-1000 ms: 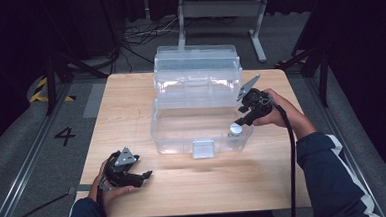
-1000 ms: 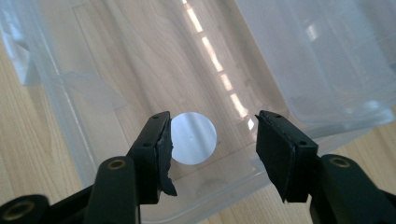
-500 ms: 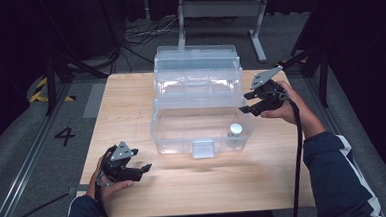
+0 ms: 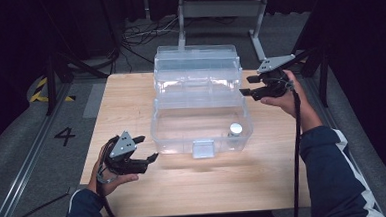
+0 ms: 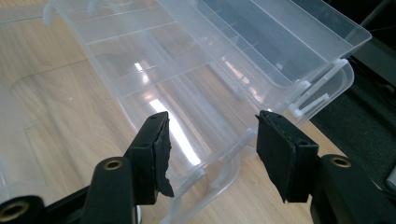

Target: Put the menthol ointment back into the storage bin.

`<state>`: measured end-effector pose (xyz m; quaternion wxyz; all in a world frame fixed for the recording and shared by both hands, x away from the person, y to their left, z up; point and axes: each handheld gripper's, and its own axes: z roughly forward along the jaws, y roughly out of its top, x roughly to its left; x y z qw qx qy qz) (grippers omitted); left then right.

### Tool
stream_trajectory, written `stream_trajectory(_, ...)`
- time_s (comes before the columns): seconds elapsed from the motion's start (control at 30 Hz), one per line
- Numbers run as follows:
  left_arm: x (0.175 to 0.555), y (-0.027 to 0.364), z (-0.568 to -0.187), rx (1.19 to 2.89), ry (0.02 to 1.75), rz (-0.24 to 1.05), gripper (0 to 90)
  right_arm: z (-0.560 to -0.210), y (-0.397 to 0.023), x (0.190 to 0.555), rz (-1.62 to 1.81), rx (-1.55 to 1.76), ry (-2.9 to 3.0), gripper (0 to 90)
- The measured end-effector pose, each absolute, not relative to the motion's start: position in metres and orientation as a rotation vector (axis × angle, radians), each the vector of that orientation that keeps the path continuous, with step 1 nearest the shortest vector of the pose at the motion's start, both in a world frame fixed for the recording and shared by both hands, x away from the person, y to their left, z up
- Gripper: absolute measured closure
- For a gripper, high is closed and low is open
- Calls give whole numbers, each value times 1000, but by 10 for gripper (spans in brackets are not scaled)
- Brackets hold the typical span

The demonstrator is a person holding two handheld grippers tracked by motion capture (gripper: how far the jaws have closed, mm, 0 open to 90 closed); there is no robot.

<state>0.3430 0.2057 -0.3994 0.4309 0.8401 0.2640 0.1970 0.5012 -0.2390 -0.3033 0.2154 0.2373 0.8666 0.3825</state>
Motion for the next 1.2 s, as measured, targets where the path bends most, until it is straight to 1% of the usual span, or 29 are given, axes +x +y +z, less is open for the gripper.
stream_trajectory(0.33,351,186,-393,2099,596,478,291,-303,-238,509,1074,681,2371,453)
stream_trajectory(0.4,354,181,-393,2106,584,469,318,-302,-238,509,1082,686,2369,453)
stream_trajectory(0.47,357,176,-394,2111,573,454,324,-301,-238,511,1083,692,2363,450)
stream_trajectory(0.53,361,172,-394,2128,555,452,364,-300,-238,512,1088,679,2362,447)
stream_trajectory(0.6,365,168,-396,2143,551,433,380,-299,-237,515,1093,686,2364,445)
stream_trajectory(0.63,367,166,-397,2144,551,427,409,-298,-237,516,1099,687,2360,444)
stream_trajectory(0.7,371,164,-398,2160,547,413,435,-297,-236,519,1107,700,2354,440)
stream_trajectory(0.73,372,163,-399,2164,545,402,467,-297,-235,520,1117,688,2354,440)
stream_trajectory(0.8,375,161,-400,2168,538,390,473,-297,-233,521,1104,684,2349,439)
stream_trajectory(0.87,378,159,-401,2179,526,372,507,-298,-232,524,1110,683,2360,436)
stream_trajectory(1.03,385,152,-404,2206,507,358,517,-299,-229,530,1133,689,2356,439)
stream_trajectory(1.2,391,152,-406,2199,503,331,592,-303,-227,540,1155,678,2356,442)
